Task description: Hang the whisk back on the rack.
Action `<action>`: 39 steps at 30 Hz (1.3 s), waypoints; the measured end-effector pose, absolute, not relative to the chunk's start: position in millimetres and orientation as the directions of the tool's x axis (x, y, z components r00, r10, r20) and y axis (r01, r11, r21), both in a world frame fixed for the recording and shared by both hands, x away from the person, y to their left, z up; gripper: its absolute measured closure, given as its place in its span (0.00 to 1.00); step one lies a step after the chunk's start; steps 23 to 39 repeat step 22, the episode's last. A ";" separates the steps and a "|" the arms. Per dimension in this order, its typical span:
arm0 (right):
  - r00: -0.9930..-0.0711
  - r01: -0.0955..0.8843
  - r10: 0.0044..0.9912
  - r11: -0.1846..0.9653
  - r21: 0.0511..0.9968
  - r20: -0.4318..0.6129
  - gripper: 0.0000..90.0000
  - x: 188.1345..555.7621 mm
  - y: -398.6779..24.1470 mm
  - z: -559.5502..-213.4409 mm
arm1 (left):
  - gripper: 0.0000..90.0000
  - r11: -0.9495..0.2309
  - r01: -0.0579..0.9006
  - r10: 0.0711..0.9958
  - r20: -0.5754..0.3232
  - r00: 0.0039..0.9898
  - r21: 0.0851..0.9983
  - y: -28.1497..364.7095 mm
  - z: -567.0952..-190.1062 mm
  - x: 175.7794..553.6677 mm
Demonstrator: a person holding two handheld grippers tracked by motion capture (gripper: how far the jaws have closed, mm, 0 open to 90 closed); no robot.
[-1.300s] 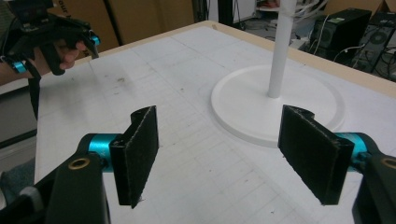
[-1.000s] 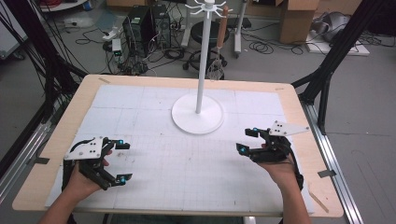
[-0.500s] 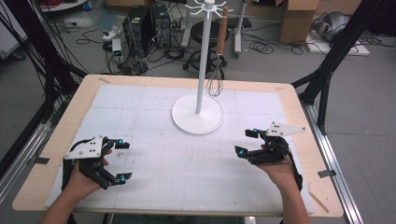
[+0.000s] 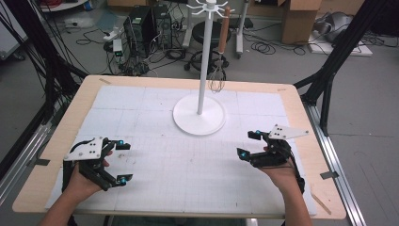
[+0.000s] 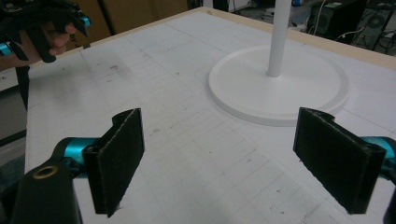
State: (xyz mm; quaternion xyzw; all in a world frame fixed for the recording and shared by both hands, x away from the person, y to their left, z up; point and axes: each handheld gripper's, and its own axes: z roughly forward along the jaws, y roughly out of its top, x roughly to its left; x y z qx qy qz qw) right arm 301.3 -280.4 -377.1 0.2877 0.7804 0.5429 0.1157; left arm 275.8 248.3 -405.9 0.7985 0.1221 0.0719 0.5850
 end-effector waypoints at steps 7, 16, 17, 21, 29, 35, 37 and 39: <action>-0.812 0.315 0.570 0.243 0.918 0.128 0.17 300.7 -280.0 -376.3 | 0.02 -0.290 0.112 0.283 -0.027 0.959 0.950 248.4 -406.1 275.8; -0.812 0.318 0.569 0.244 0.916 0.131 0.17 300.6 -279.6 -376.4 | 0.02 -0.286 0.114 0.289 -0.028 0.957 0.952 248.2 -406.3 277.0; -0.812 0.320 0.568 0.245 0.915 0.131 0.17 300.9 -279.5 -376.6 | 0.02 -0.286 0.114 0.289 -0.028 0.957 0.951 248.3 -406.2 277.1; -0.813 0.322 0.567 0.251 0.913 0.132 0.17 302.3 -278.9 -377.6 | 0.02 -0.287 0.114 0.290 -0.027 0.957 0.951 248.1 -406.3 277.1; -0.814 0.321 0.565 0.252 0.913 0.130 0.17 302.5 -279.0 -377.7 | 0.02 -0.292 0.112 0.289 -0.024 0.957 0.950 248.2 -406.3 277.4; -0.814 0.321 0.565 0.252 0.913 0.130 0.17 302.5 -279.0 -377.7 | 0.02 -0.292 0.112 0.289 -0.024 0.957 0.950 248.2 -406.3 277.4; -0.814 0.321 0.565 0.252 0.913 0.130 0.17 302.5 -279.0 -377.7 | 0.02 -0.292 0.112 0.289 -0.024 0.957 0.950 248.2 -406.3 277.4; -0.814 0.321 0.565 0.252 0.913 0.130 0.17 302.5 -279.0 -377.7 | 0.02 -0.292 0.112 0.289 -0.024 0.957 0.950 248.2 -406.3 277.4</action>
